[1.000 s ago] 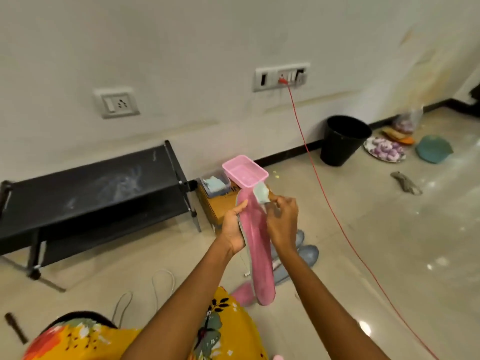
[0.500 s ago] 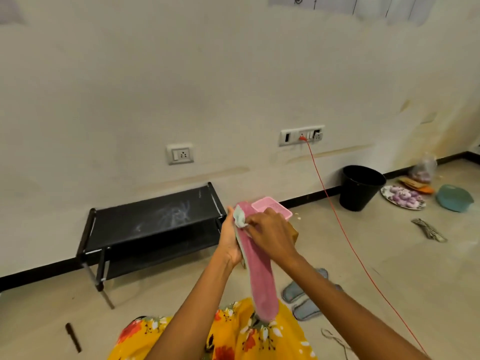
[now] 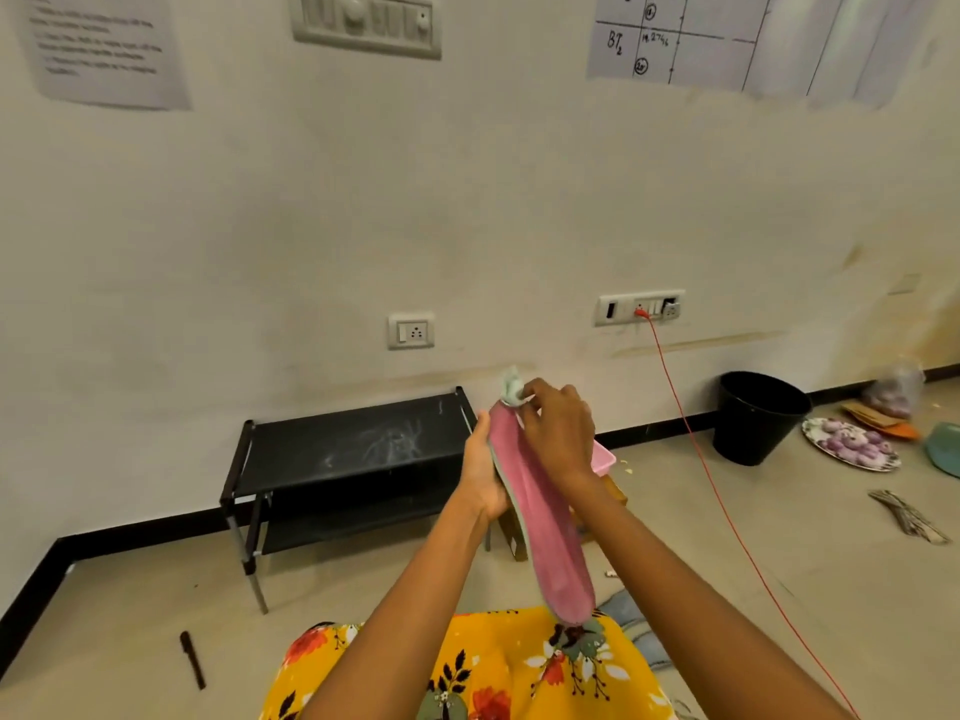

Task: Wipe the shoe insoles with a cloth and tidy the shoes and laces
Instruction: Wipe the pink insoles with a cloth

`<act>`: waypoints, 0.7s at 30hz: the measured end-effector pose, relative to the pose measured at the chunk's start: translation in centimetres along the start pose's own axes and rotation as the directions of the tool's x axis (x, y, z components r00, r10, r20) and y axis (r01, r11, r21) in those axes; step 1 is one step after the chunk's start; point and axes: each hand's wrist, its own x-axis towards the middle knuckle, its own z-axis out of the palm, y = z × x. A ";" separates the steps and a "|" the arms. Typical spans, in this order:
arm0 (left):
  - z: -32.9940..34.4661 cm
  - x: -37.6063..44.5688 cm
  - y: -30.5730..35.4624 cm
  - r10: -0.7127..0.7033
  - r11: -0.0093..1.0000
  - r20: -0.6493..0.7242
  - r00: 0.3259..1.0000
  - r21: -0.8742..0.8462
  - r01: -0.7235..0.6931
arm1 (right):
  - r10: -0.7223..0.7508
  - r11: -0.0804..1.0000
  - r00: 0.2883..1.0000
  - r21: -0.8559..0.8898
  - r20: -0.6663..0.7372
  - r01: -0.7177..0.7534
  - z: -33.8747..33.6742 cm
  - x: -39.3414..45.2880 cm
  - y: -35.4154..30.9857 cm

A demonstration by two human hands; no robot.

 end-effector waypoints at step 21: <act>-1.8 -0.6 2.8 0.074 0.993 -0.013 0.997 -0.090 -0.075 | -0.114 0.987 0.990 0.121 0.077 0.104 -1.2 -0.8 -2.7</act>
